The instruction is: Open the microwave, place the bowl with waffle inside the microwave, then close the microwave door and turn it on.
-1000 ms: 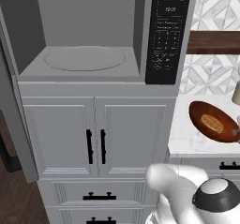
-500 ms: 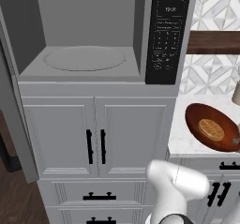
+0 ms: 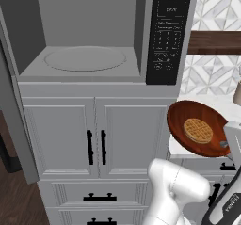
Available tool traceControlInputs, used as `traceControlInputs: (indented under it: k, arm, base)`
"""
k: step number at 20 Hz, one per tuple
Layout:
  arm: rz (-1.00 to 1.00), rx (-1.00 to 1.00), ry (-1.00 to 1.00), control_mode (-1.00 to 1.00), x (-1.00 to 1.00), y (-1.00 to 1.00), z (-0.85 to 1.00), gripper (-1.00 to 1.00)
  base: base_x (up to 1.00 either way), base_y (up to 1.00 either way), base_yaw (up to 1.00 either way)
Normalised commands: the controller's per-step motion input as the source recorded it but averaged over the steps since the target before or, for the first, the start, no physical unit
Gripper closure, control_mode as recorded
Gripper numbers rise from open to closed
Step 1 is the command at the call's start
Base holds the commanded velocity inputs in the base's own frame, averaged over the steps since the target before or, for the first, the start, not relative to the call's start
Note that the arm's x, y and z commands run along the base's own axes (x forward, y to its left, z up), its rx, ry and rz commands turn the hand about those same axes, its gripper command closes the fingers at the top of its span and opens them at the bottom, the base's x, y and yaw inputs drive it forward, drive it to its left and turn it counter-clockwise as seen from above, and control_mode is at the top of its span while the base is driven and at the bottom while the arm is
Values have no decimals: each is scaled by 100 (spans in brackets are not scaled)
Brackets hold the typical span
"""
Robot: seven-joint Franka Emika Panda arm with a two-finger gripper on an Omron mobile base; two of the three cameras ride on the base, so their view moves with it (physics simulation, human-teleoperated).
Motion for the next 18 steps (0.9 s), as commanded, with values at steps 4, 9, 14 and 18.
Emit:
traceControlInputs:
  k: [4, 9, 14, 18]
  arm:
    - [0, -12, -10, -100, -1, 86, 67, 100]
    - [1, -9, -5, -100, 0, 71, 68, 100]
    - [0, -6, -11, -100, 0, 65, 58, 100]
    - [-5, -4, -8, -100, 5, 51, 54, 100]
  base:
    - [0, 0, 0]
    - [0, 0, 0]
    - [0, 0, 0]
    - [0, 0, 0]
